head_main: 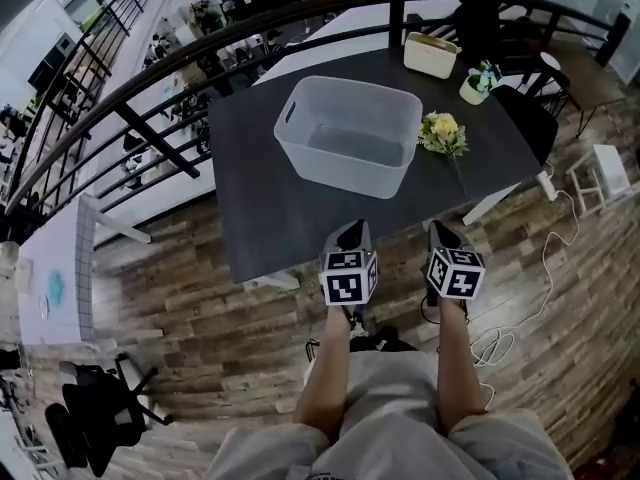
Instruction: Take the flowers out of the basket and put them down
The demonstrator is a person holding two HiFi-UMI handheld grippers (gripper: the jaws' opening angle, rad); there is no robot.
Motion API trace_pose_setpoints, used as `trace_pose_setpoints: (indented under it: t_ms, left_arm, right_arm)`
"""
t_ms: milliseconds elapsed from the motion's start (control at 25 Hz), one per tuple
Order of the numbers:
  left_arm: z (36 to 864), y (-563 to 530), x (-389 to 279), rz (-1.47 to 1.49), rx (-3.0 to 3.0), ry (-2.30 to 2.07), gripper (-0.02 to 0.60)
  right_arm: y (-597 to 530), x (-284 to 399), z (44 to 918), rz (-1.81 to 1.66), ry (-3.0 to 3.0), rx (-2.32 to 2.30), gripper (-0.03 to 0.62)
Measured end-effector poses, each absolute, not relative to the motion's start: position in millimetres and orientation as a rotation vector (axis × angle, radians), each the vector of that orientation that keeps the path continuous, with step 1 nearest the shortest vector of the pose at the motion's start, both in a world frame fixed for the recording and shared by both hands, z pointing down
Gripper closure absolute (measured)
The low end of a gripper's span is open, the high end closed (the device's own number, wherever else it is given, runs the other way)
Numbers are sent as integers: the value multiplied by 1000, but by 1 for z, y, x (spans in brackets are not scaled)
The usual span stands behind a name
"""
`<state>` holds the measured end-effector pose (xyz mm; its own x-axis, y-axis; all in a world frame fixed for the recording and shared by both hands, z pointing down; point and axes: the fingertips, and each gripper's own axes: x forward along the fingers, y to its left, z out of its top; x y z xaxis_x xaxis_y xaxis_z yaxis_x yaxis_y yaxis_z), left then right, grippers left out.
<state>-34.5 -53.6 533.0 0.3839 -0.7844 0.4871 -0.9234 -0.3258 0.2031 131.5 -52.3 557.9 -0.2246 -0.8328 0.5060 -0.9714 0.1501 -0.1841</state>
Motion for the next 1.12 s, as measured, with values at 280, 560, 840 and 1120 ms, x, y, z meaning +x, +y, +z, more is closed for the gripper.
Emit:
trace_pose_setpoints:
  t_ms: [280, 560, 840, 1120]
  left_arm:
    - [528, -46, -29, 437, 2194, -1479, 554]
    - [526, -58, -21, 443, 2204, -1471, 554]
    - [520, -69, -28, 426, 2191, -1493, 554]
    - [520, -74, -34, 441, 2187, -1504, 554]
  right_arm:
    - [-46, 129, 557, 714, -2173, 1689, 589]
    - [-56, 127, 550, 681, -2208, 1647, 589]
    - [-61, 132, 542, 656, -2222, 1632, 589]
    - [-66, 140, 544, 673, -2204, 1667, 589]
